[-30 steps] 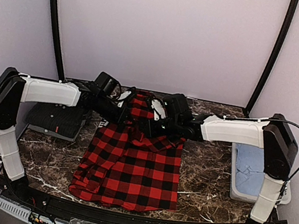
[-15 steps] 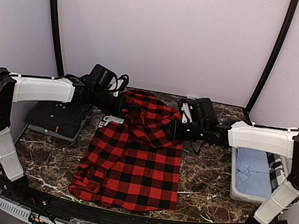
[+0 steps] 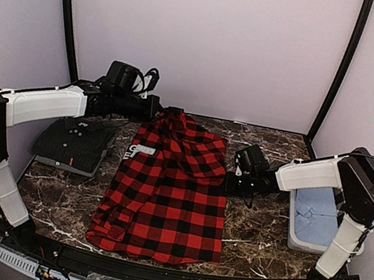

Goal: Fold and stack the long sleeve shirts
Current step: Pick up the 1/3-folded shirt from the center of the board.

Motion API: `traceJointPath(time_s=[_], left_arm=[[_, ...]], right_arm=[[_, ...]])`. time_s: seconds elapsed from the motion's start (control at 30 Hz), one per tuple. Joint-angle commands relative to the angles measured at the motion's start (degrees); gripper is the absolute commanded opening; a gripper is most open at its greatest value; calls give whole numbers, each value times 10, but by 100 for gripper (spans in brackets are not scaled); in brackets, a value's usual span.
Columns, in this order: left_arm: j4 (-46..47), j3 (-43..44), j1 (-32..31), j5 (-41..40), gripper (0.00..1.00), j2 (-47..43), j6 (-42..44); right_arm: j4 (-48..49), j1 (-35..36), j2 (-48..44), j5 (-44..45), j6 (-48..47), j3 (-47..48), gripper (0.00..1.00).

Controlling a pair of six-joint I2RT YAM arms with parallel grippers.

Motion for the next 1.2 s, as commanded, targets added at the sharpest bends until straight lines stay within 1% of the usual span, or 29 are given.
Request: traceJointPath(time_s=[0.0,0.07,0.1,0.23,0.27,0.47,0.6,0.73,0.8,0.83,0.97,1.07,1.17], left_arm=[[9,26,4,-1,0,-20,-2],[7,31,4,0,0,-19,0],[7,32,5,0,0,-17,0],[10,44,7,3,0,-8,3],[12,49,8,3,0,-6,4],[29,85,16,8,0,33,-2],[47,117,24,21,0,87,-15],[50,155,26,27,0,129,-23],[50,174,26,22,0,145,-24],[50,178,27,21,0,148,-24],[48,188,29,21,0,167,-29],[43,169,30,12,0,170,-31],[38,140,36,3,0,169,-46]], right_arm=[[38,-13,30,7,14,24,38],[43,-15,37,5,19,27,34],[44,-15,40,4,20,29,30],[37,-21,51,11,23,40,5],[31,-27,54,13,22,45,0],[10,-71,60,12,14,59,0],[-2,-95,77,2,-4,82,0],[-26,-102,86,-12,-22,111,0],[-29,-100,75,-26,-24,106,0],[-32,-99,64,-32,-24,98,1],[-37,-76,16,-33,-19,48,21],[-22,-57,-13,-33,-11,19,31],[-8,-50,-16,-33,-14,19,45]])
